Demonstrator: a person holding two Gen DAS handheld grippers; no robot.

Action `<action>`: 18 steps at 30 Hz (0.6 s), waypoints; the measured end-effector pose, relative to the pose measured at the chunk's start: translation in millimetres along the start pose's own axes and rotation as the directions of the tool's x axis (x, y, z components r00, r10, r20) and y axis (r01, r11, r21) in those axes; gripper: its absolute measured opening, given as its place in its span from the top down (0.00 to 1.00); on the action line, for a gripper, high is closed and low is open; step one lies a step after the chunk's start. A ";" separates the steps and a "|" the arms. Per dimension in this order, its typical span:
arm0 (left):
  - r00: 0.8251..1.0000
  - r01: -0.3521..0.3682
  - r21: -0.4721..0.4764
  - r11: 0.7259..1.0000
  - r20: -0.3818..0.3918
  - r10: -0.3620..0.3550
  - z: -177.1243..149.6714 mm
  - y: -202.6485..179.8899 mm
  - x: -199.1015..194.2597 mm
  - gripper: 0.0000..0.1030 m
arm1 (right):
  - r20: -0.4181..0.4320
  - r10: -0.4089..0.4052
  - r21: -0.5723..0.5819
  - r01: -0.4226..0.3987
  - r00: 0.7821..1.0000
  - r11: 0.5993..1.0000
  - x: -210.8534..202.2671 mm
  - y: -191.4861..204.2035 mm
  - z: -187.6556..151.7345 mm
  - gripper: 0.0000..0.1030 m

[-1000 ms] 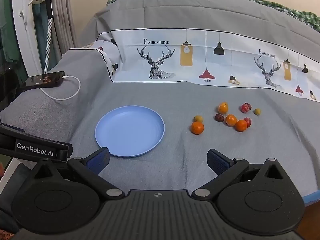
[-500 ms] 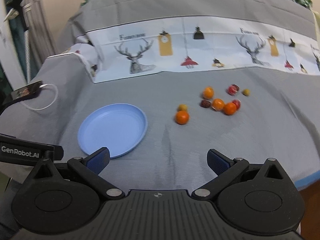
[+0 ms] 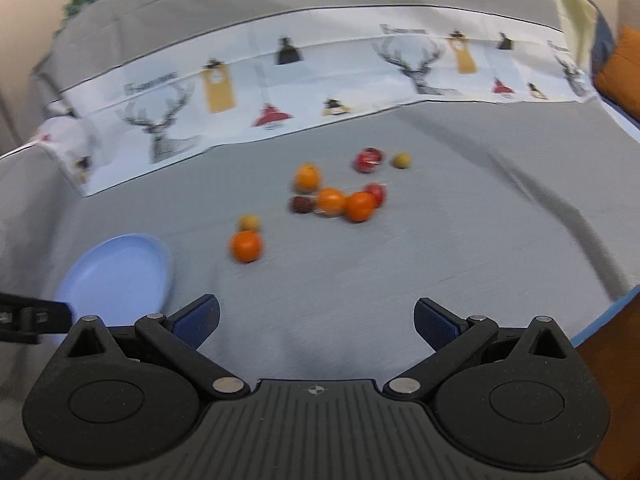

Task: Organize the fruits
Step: 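Grasp an orange with the left tool while the right tool grasps a small orange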

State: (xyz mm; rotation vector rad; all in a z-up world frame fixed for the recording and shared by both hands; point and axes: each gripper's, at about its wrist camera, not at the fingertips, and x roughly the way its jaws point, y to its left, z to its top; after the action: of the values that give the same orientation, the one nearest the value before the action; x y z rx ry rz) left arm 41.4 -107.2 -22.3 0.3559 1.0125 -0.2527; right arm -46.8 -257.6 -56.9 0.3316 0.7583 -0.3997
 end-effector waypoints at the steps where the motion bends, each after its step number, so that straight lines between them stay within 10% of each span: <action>1: 1.000 0.012 0.014 1.000 -0.003 -0.012 5.4 -5.6 5.6 0.00 | 0.004 -0.020 0.006 0.020 1.000 1.000 7.9 -5.4 2.2 0.01; 11: 0.987 0.151 0.116 0.982 -0.073 -0.143 64.9 -65.6 81.1 0.00 | 0.026 -0.186 -0.026 0.187 0.982 0.982 117.8 -45.6 37.4 0.01; 18: 0.981 0.166 0.199 0.966 -0.130 -0.142 93.0 -99.9 153.5 0.00 | 0.005 -0.158 -0.069 0.158 0.987 0.985 192.3 -50.9 51.5 0.01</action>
State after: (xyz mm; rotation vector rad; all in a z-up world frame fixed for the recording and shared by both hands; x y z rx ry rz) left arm 155.2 -242.5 -126.9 0.4878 1.1321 -0.4871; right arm 86.7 -368.0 -167.2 0.2073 0.7999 -0.5217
